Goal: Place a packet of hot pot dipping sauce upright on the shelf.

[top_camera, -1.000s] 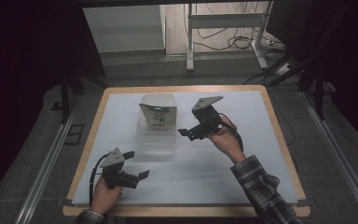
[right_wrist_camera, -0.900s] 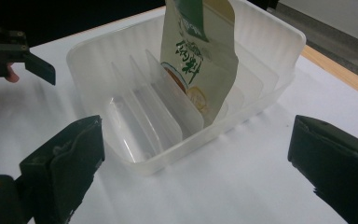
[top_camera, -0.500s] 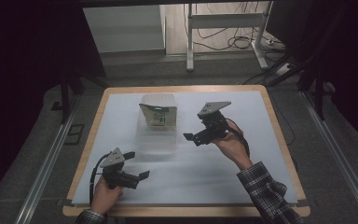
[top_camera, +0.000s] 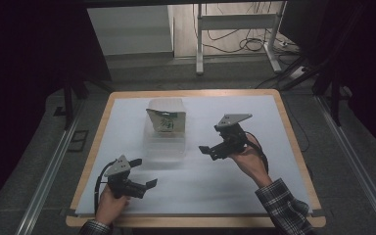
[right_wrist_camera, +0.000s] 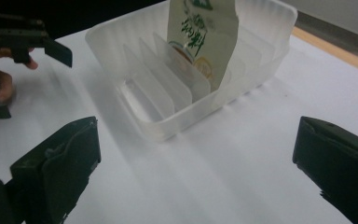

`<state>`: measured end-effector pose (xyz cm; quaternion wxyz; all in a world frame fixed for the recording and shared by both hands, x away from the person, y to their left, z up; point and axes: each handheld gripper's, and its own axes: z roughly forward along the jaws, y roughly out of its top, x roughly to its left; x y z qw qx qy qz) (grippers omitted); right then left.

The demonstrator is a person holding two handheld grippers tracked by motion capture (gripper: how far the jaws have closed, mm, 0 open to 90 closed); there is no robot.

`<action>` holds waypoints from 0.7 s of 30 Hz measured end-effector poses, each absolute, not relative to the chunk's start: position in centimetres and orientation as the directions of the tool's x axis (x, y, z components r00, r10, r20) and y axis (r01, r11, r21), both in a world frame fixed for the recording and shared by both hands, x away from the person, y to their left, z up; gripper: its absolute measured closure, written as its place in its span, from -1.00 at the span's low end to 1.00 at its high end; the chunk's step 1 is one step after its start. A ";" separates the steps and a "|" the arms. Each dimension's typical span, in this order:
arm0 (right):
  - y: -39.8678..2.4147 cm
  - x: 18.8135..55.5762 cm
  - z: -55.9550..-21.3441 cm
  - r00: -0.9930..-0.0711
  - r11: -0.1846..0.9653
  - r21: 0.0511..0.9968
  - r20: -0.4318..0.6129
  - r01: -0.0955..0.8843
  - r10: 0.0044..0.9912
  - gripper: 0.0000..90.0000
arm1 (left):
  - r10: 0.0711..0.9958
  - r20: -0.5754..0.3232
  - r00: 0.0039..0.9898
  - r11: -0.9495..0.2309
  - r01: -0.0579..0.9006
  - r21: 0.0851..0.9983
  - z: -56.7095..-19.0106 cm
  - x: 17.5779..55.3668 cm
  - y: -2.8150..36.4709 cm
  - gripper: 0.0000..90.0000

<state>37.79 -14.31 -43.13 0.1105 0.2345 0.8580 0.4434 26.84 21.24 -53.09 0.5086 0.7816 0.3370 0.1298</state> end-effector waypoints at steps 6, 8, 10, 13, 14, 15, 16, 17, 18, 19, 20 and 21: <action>-14.9 37.1 -44.0 -0.863 0.513 0.799 0.014 0.314 0.505 -1.00 | 0.660 -0.137 0.738 -0.261 0.397 0.880 -53.0 26.8 21.1 -1.00; -15.2 36.9 -44.2 -0.862 0.511 0.800 0.017 0.315 0.506 -1.00 | 0.663 -0.135 0.737 -0.259 0.395 0.881 -52.9 26.7 21.1 -1.00; -15.4 36.7 -44.4 -0.860 0.511 0.798 0.019 0.320 0.509 -1.00 | 0.665 -0.134 0.735 -0.254 0.391 0.885 -52.9 26.7 21.2 -1.00; -15.9 36.5 -44.7 -0.857 0.512 0.796 0.017 0.323 0.514 -1.00 | 0.669 -0.133 0.731 -0.246 0.386 0.889 -52.8 26.7 21.2 -1.00; -16.0 36.4 -44.8 -0.857 0.509 0.798 0.018 0.323 0.515 -1.00 | 0.669 -0.134 0.731 -0.245 0.387 0.889 -52.8 26.7 21.2 -1.00; -16.2 36.3 -44.9 -0.856 0.510 0.797 0.017 0.324 0.517 -1.00 | 0.669 -0.133 0.731 -0.246 0.387 0.889 -52.8 26.7 21.2 -1.00; -16.4 36.2 -44.9 -0.854 0.509 0.798 0.015 0.323 0.519 -1.00 | 0.670 -0.131 0.731 -0.248 0.386 0.889 -52.8 26.7 21.2 -1.00; -16.6 36.1 -45.0 -0.852 0.509 0.797 0.013 0.325 0.523 -1.00 | 0.669 -0.129 0.732 -0.249 0.384 0.889 -52.8 26.7 21.1 -1.00; -16.8 36.0 -45.0 -0.851 0.507 0.799 0.011 0.323 0.525 -1.00 | 0.669 -0.127 0.732 -0.250 0.383 0.890 -52.8 26.6 21.1 -1.00; -17.1 35.9 -45.1 -0.849 0.503 0.801 0.013 0.325 0.528 -1.00 | 0.669 -0.126 0.732 -0.251 0.382 0.890 -52.8 26.6 21.1 -1.00; -17.3 35.7 -45.1 -0.847 0.500 0.802 0.014 0.327 0.531 -1.00 | 0.670 -0.124 0.732 -0.252 0.381 0.890 -52.8 26.6 21.1 -1.00; -17.5 35.6 -45.2 -0.845 0.497 0.805 0.011 0.325 0.535 -1.00 | 0.670 -0.122 0.732 -0.252 0.379 0.891 -52.8 26.6 21.1 -1.00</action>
